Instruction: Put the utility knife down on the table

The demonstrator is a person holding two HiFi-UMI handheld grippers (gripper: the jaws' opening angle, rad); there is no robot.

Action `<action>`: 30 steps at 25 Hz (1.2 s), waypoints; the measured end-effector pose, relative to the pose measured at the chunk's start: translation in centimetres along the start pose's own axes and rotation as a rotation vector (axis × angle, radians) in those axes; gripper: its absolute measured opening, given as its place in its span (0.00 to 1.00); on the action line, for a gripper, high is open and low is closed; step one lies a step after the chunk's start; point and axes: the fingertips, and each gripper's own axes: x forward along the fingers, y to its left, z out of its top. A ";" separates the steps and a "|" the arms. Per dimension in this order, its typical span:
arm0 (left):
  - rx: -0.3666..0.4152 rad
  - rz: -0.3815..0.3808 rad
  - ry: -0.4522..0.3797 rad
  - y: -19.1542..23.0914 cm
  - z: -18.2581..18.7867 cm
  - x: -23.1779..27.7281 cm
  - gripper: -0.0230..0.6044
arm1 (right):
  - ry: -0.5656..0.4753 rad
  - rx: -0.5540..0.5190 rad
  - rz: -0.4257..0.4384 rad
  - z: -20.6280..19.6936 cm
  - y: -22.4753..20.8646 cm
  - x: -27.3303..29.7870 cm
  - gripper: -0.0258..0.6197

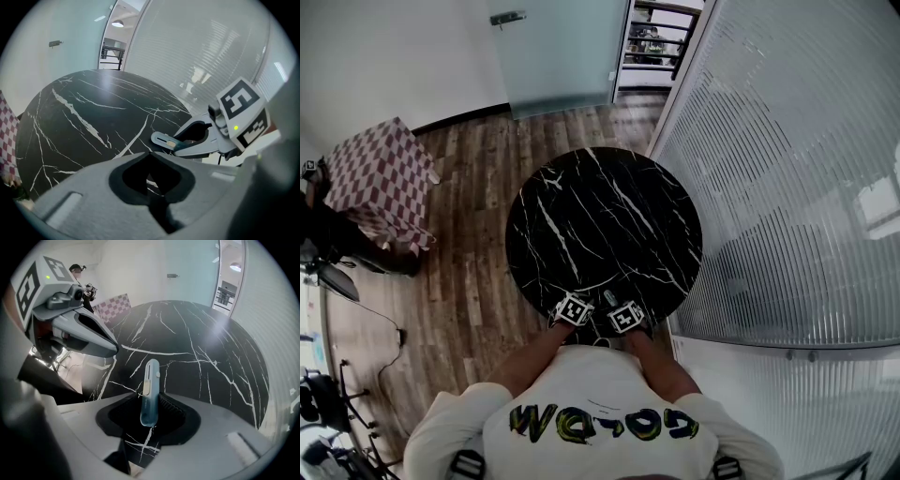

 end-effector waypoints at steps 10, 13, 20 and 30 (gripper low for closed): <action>-0.013 0.005 -0.006 0.1 -0.3 0.1 0.04 | -0.002 0.006 -0.013 -0.3 -0.2 -0.2 0.28; -0.012 0.004 -0.008 0.0 -0.2 0.0 0.04 | -0.011 0.008 -0.013 -0.3 -0.3 -0.2 0.29; -0.024 0.007 -0.020 -0.2 0.0 -0.5 0.04 | -0.067 0.047 -0.006 0.4 -0.2 -1.0 0.31; -0.047 -0.013 -0.090 -1.1 0.8 -1.5 0.04 | -0.149 0.066 -0.003 1.0 0.3 -1.3 0.31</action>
